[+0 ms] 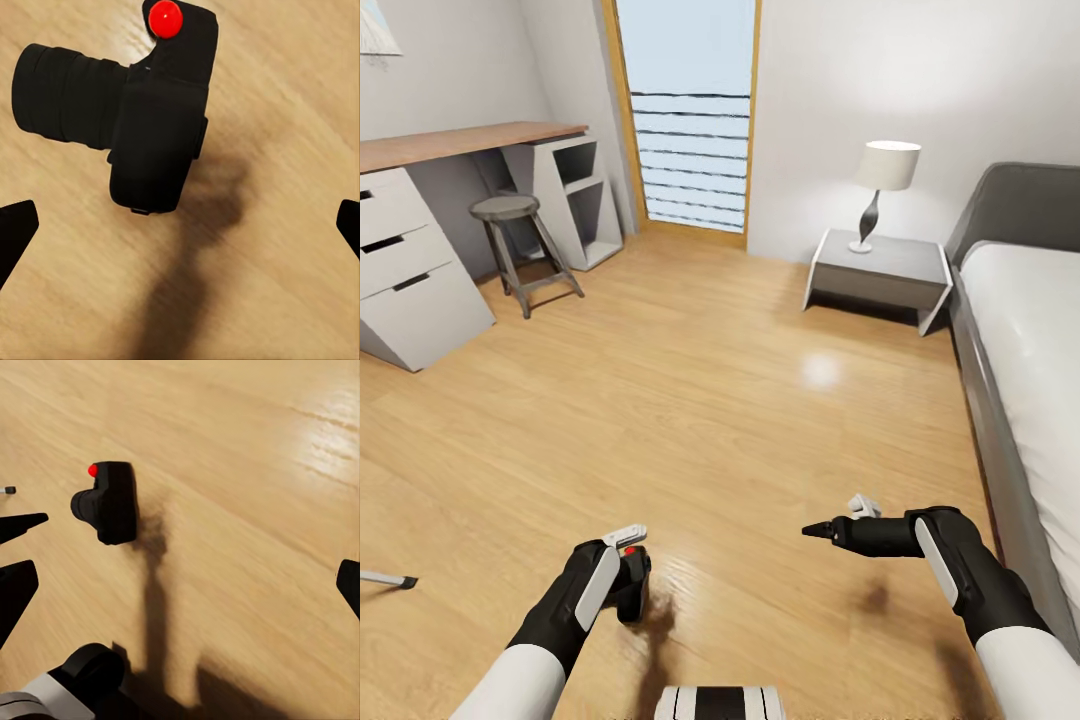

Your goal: Attach the digital camera to the camera tripod in the bedroom.

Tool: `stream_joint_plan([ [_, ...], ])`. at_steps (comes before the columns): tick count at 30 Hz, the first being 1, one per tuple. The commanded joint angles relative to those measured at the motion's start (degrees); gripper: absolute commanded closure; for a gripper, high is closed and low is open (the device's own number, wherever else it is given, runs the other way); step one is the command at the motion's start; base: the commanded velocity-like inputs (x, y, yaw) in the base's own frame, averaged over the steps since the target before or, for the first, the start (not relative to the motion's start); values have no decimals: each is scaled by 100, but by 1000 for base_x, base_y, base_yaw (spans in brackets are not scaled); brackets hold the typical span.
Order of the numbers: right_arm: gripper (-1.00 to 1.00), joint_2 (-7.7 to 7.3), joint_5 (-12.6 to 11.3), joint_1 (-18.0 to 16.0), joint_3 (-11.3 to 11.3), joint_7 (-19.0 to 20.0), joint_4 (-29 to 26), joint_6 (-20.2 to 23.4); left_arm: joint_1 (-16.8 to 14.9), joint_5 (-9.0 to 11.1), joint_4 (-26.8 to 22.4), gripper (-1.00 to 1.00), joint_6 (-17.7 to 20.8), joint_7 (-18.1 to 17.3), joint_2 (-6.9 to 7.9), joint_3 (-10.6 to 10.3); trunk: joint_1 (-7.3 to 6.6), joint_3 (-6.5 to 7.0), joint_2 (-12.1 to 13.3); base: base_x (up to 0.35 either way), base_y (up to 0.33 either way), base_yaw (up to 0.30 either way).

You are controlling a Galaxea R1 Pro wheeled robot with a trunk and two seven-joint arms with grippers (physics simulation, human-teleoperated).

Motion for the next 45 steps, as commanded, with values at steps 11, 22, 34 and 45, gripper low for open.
stream_joint_plan([
  [11,-100,0,-54,-3,-4,-28,-2,38,-2,54,1,-100,-23,45,-5,11,27,-249,-17,0,0,0],
  [22,-100,-5,-55,-2,-4,-28,5,38,-3,64,69,-100,-317,53,-11,5,55,-493,-32,0,0,0],
  [34,-100,-17,-48,-1,-4,-19,-1,38,-2,57,146,-100,-373,54,-3,-1,86,-758,-48,0,0,0],
  [45,-100,-10,-54,-2,-4,-11,-2,40,-2,48,150,-100,-387,54,-4,-3,115,-1002,-62,0,0,0],
])
